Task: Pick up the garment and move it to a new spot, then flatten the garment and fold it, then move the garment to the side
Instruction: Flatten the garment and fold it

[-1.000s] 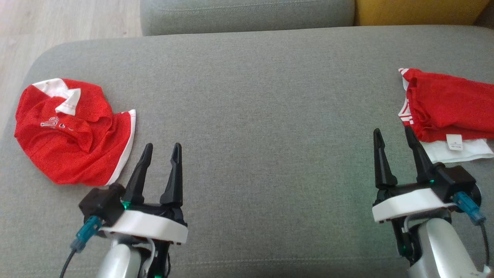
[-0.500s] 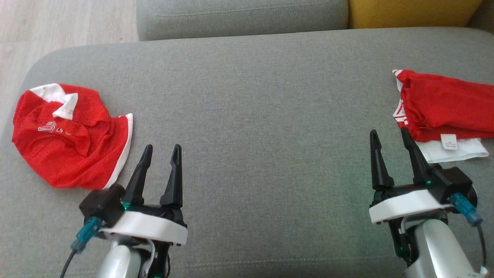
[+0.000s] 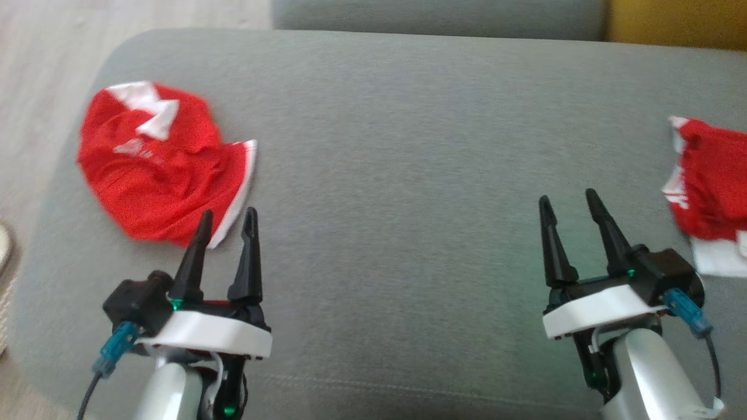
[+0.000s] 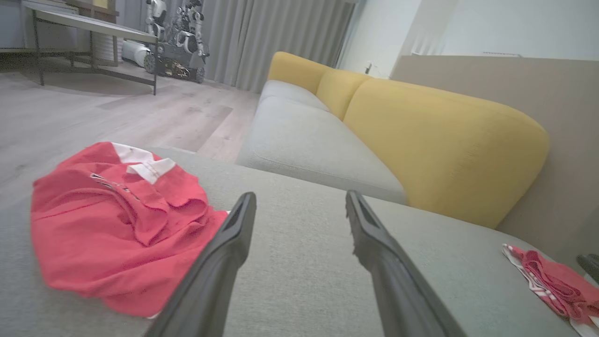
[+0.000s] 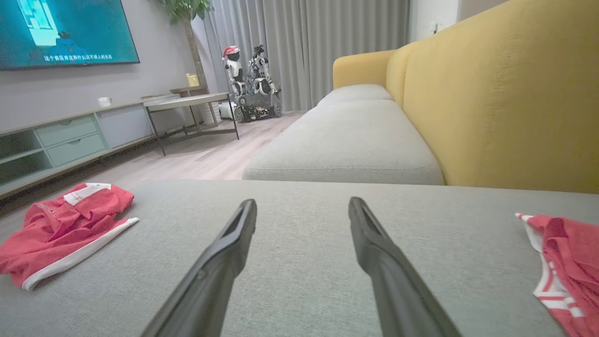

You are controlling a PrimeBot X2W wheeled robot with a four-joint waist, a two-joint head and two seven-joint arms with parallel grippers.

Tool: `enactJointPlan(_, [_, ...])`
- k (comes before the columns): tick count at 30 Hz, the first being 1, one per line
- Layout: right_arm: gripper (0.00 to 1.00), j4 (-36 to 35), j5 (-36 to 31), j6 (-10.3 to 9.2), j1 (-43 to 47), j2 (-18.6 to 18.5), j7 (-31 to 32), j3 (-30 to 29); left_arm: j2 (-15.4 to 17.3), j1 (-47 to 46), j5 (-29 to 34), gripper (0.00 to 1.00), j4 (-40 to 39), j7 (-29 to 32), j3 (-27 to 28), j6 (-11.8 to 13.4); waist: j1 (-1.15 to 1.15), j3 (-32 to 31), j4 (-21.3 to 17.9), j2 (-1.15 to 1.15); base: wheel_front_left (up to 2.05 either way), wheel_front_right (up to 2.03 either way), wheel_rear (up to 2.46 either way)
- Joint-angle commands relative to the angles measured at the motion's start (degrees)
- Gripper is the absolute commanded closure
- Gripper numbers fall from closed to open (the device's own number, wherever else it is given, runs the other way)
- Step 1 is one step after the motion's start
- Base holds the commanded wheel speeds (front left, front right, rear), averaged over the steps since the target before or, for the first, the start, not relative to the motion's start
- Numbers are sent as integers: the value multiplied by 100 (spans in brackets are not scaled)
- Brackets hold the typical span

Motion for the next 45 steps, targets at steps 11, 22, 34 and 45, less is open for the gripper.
enactJointPlan(11, [0,-239,64,37,-177,-60,213,491,22,-144,-108,0,-297,-29,416,115,0,-21,1172,0,0,0,0])
enactJointPlan(22, [0,-159,179,37,-49,-24,199,658,22,103,-124,0,-343,-29,571,102,0,-190,1477,0,0,0,0])
enactJointPlan(34, [0,-404,24,37,-179,-99,372,586,22,-332,-137,0,-323,-29,1063,-7,0,338,1228,0,0,0,0])
enactJointPlan(45, [0,-1349,-469,37,-454,-316,736,-206,173,-1799,263,0,1054,-29,1323,-343,0,1468,1003,0,0,0,0])
